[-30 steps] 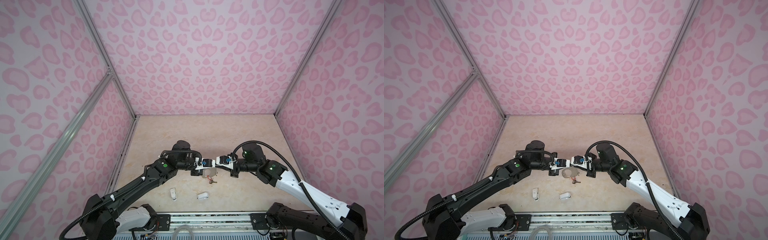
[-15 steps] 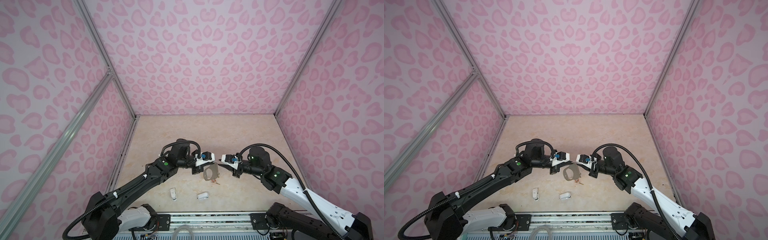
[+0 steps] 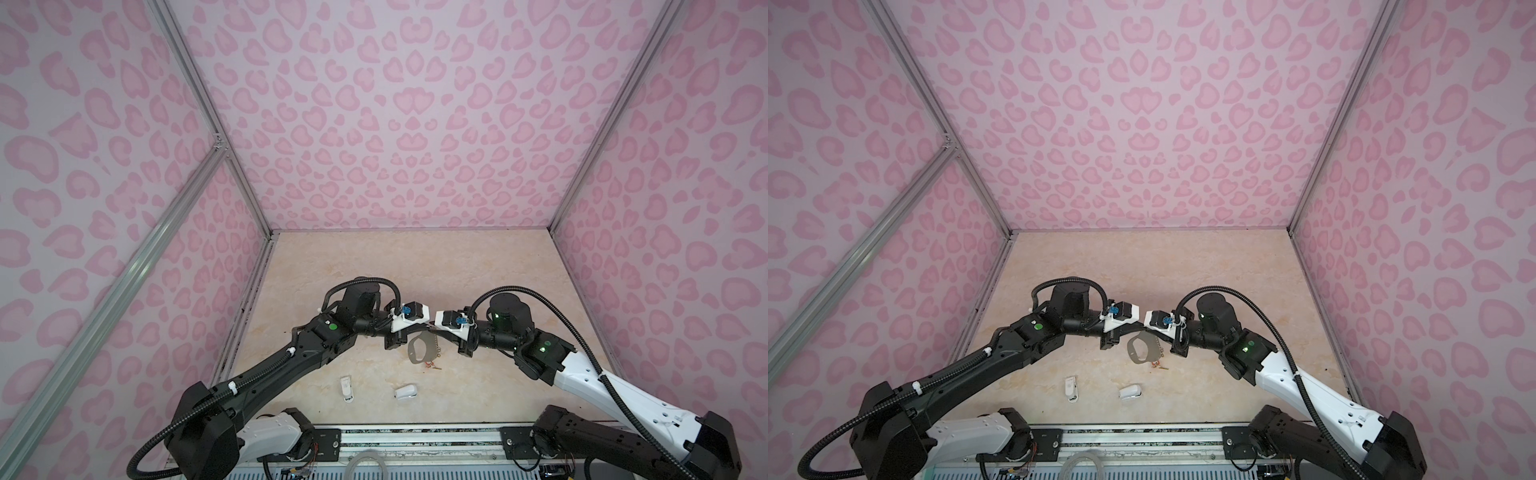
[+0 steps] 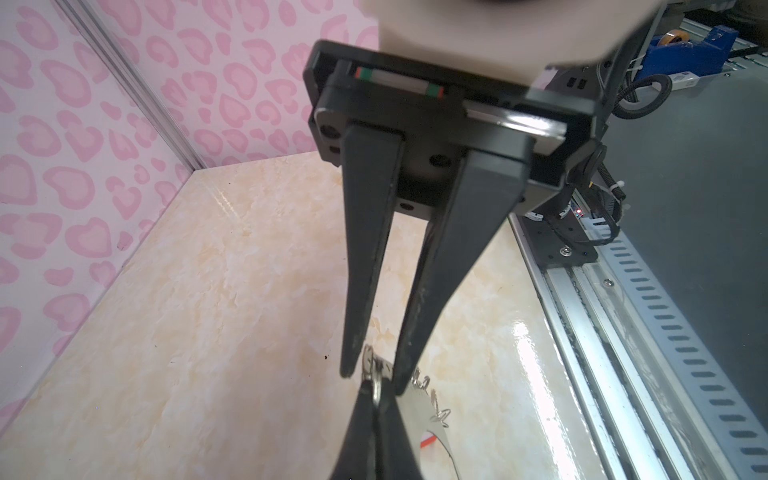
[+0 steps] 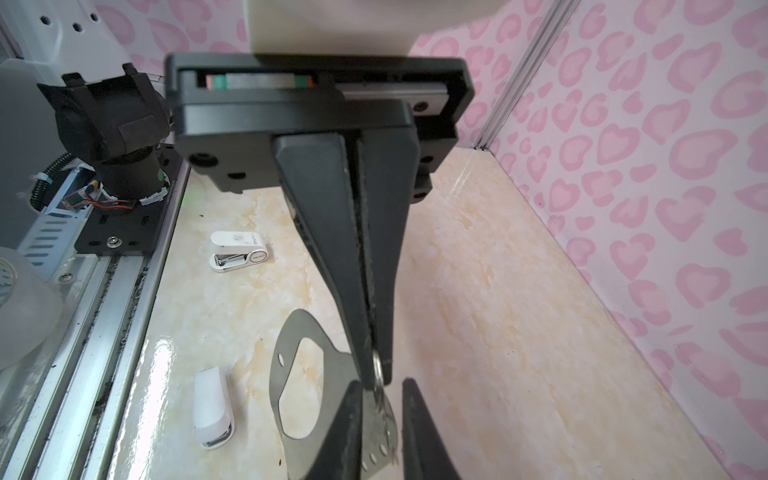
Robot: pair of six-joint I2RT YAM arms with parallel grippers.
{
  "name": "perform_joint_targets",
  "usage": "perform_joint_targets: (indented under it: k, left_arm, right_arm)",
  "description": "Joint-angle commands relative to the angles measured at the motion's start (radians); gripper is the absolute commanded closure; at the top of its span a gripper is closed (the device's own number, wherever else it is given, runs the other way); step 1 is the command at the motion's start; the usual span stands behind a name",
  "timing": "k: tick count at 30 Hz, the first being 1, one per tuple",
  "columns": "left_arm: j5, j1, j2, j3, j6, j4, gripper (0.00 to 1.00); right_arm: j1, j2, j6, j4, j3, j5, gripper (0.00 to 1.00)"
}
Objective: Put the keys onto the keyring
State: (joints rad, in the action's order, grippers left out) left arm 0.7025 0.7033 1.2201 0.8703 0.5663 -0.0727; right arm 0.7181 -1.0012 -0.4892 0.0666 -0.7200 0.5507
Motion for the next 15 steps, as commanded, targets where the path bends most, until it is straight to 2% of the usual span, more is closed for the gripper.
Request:
perform_joint_targets:
  k: [1, 7, 8, 11, 15]
  left_arm:
    - [0.027, 0.0, -0.01, 0.008, 0.034, 0.023, 0.96]
    - [0.034, 0.001, -0.002, 0.025, 0.076, -0.012, 0.96]
    - [0.032, 0.002, 0.001, 0.028, 0.08, -0.018, 0.94]
    - [0.008, 0.002, -0.001, 0.035, 0.08, -0.022, 0.77]
    - [-0.044, -0.002, -0.017, 0.046, 0.084, -0.039, 0.65]
  right_arm:
    - [0.001, -0.008, -0.001, -0.018, -0.011, -0.022, 0.85]
    - [0.003, -0.017, -0.004, -0.035, -0.011, -0.019, 0.98]
    - [0.003, -0.018, -0.008, -0.033, -0.012, -0.018, 1.0]
    - [0.003, -0.02, -0.014, -0.031, -0.012, -0.022, 1.0]
    - [0.004, -0.028, -0.022, -0.025, -0.021, -0.014, 1.0]
